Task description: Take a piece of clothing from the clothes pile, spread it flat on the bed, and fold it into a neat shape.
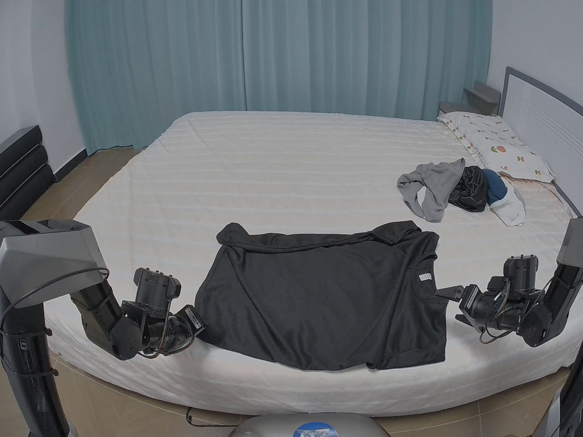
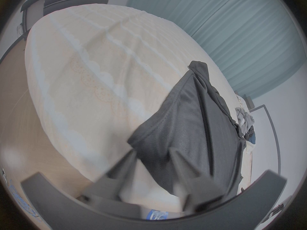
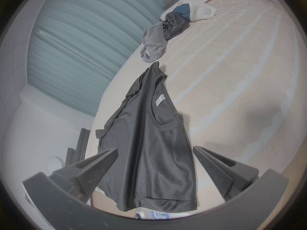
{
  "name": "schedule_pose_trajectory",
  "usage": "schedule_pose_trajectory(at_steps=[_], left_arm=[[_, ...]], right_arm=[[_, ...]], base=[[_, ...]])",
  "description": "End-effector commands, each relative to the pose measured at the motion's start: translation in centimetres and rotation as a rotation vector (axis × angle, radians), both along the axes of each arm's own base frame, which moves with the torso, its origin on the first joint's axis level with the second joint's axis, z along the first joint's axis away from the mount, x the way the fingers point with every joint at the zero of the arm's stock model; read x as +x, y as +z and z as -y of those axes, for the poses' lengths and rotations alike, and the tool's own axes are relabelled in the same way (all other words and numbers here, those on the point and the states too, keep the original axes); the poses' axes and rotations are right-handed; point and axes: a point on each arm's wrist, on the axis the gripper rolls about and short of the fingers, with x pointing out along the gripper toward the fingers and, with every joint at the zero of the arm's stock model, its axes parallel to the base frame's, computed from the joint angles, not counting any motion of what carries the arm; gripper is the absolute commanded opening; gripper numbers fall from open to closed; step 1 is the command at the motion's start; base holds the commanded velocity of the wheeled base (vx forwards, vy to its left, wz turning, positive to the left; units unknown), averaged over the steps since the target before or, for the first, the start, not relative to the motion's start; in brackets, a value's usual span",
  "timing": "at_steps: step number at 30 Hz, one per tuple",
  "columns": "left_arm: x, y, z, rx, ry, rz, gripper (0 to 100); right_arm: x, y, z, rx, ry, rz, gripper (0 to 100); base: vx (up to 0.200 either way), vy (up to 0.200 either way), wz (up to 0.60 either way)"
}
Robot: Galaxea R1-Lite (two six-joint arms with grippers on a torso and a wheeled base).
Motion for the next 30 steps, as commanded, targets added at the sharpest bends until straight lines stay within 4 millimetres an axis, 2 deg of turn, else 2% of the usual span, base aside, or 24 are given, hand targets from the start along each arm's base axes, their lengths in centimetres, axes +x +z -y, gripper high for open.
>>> schedule_pose_trajectory(at_steps=[1, 4, 12, 20, 21, 30], left_arm=[[0.0, -0.5, -0.2, 0.007, 0.005, -0.017, 0], [-0.3, -0.6, -0.5, 0.01, 0.008, -0.029, 0], [-1.1, 0.6, -0.9, 0.008, 0.011, -0.013, 0], [-1.4, 0.6, -1.4, 0.023, 0.011, -0.021, 0], [-1.5, 0.5, -1.5, 0.03, 0.004, -0.023, 0], [-1.6, 1.2, -1.8, 0.033, 0.004, -0.004, 0]], right_arm=[[-0.8, -0.5, 0.0, -0.038, 0.03, -0.022, 100], [-1.1, -0.9, -0.1, -0.052, 0.048, -0.037, 100], [-0.8, -3.8, -0.1, -0.086, 0.083, -0.111, 100], [0.3, -4.7, -0.4, -0.087, 0.094, -0.098, 100], [0.4, -4.8, -0.4, -0.087, 0.094, -0.1, 0], [2.3, -4.5, -0.5, -0.086, 0.076, -0.043, 0]], base=[[0.0, 0.0, 0.0], [0.0, 0.0, 0.0], [0.0, 0.0, 0.0], [0.0, 0.0, 0.0], [0.0, 0.0, 0.0], [0.0, 0.0, 0.0]])
